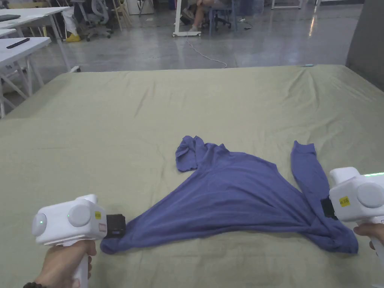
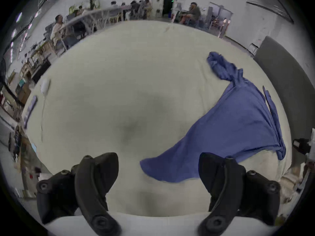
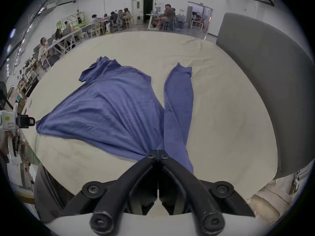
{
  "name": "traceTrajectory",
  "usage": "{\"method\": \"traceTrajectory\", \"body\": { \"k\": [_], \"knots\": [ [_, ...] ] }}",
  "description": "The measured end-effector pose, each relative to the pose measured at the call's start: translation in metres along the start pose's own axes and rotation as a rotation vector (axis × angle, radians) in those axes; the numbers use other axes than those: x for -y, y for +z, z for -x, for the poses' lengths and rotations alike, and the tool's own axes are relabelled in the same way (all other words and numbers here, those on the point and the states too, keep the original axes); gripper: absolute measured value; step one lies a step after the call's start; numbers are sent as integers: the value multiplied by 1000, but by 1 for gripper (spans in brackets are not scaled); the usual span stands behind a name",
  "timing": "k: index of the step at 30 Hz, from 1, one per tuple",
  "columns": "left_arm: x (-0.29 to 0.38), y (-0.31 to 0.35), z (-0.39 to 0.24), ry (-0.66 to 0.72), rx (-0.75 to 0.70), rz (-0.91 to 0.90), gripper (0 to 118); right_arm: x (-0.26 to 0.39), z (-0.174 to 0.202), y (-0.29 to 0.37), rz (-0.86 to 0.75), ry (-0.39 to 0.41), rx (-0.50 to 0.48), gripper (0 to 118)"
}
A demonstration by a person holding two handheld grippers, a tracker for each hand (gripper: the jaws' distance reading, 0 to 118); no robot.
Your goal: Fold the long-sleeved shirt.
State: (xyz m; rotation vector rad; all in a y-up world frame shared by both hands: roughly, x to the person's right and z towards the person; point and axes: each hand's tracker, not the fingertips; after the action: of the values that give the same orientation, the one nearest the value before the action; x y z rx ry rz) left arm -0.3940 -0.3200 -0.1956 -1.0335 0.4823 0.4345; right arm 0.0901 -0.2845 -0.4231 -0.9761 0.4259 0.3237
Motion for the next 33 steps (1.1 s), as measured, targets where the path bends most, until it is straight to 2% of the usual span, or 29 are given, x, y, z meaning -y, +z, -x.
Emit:
{"method": "traceTrajectory", "body": {
  "k": [4, 5, 6, 7, 8, 9, 10, 12, 13, 20, 21, 22, 23, 24, 25, 26, 29, 33],
  "knots": [
    [4, -16, -5, -11, -36, 15, 99, -3, 4, -4, 20, 8, -8, 0],
    [-13, -39, 9, -3, -32, 51, 98, -4, 5, -7, 23, 13, -5, 0],
    [-17, -45, 9, -5, -37, 58, 90, -5, 7, -9, 26, 16, -3, 0],
    [-20, -51, 10, -9, -48, 55, 67, -8, 3, -15, 29, 17, -6, 0],
    [-25, -55, 10, -18, -29, 53, 27, -10, 4, -18, 31, 16, -9, 0],
    [-19, -47, 8, -21, 50, 40, 1, -12, 4, -21, 34, 14, -12, 0],
    [-21, -41, 3, -20, 10, 45, 1, -15, 5, -24, 36, 14, -16, 0],
    [-27, -29, -5, -118, 20, 0, 1, -25, 6, -28, 40, 18, -28, 0],
    [-11, -6, -31, -128, 3, -30, 1, -34, 7, -31, 40, 20, -34, 0],
    [-58, 10, -47, -148, 33, -87, 1, -145, 21, -49, -46, 91, -103, 0],
    [-59, 15, -58, -160, 25, -94, 1, -160, 23, -56, -50, 87, -110, 12],
    [-62, 15, -61, -167, 24, -98, 1, -179, 25, -64, -43, 86, -124, 12],
    [-64, 16, -63, -170, 24, -100, 1, -196, 28, -72, -35, 92, -133, 20],
    [-64, 16, -64, -169, 27, -100, 1, -209, 31, -87, -6, 122, -154, 36],
    [-66, 14, -65, -158, 39, -99, 1, -222, 33, -104, 31, 146, -154, 59],
    [-66, 13, -65, -152, 53, -92, 1, -232, 35, -121, 62, 161, -139, 72],
    [-70, 0, -59, -147, 72, -61, 1, -250, 41, -166, 171, 204, -103, 73],
    [-75, -13, -51, -138, 75, -39, 1, -258, 55, -205, 251, 271, -129, 73]
  ]
}}
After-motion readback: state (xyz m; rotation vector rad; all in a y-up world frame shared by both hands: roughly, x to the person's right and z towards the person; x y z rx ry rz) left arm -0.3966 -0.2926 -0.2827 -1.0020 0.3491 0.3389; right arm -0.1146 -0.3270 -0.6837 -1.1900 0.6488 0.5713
